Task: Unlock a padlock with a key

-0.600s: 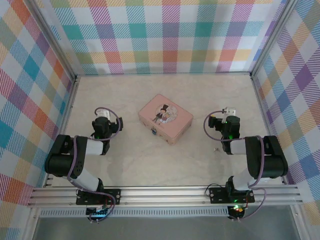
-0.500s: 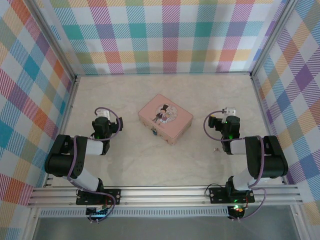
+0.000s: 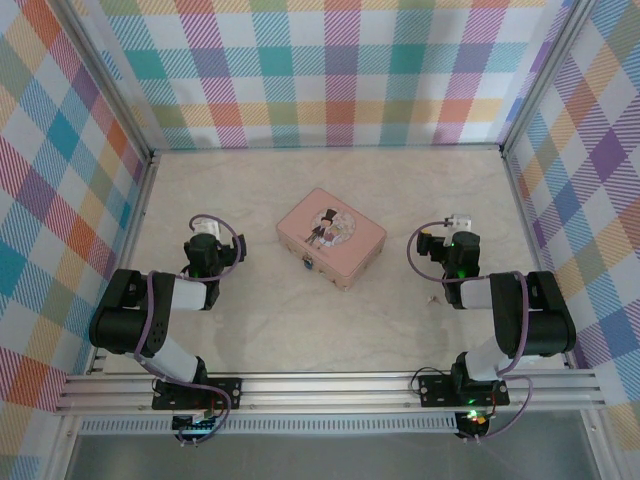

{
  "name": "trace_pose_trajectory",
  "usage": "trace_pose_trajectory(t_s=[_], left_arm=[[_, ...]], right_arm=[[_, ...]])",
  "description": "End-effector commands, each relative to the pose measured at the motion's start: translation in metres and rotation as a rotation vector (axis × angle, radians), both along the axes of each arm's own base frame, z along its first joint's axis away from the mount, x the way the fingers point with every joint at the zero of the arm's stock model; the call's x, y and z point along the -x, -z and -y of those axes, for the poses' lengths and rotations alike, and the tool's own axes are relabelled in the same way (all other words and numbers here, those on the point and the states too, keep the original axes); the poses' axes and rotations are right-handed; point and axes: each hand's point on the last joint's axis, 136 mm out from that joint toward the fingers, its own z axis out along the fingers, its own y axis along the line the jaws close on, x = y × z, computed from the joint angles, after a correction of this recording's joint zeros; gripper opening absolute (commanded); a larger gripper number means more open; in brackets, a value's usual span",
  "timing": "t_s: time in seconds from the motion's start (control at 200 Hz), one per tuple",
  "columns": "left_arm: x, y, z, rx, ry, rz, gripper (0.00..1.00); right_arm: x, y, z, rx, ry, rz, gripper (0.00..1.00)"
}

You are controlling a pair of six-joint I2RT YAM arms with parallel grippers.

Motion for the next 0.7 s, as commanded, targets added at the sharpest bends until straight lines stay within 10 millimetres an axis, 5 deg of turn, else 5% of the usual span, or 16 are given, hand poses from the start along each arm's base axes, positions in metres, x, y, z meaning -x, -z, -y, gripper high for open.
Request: trace_pose_trajectory(t_s=[0.0,0.4,0.545,0.695], left_arm=[[-0.005,-0.013,0.001,-0.007,0.016,0.046,1.0],[-0.005,-0.016,-0.002,-0.008,-0.003,0.042,1.0],[-0.01,-0.039,-0.009,-0.017,-0.051,-0.016,1.0],[-0.013,-0.068,-0.008,0.003,-0.055,0.014,1.0]], right_arm=[[-0.009,-0.017,-0.001,-0.009,-0.005,0.063,1.0],[-0.009,-0.022,0.001,-0.01,0.011,0.067,1.0],[-0.004,-0.029,-0.006,-0.003,-0.033,0.096,1.0],[-0.005,-0.061,-0.001,0.002,0.004,0.04,1.0]])
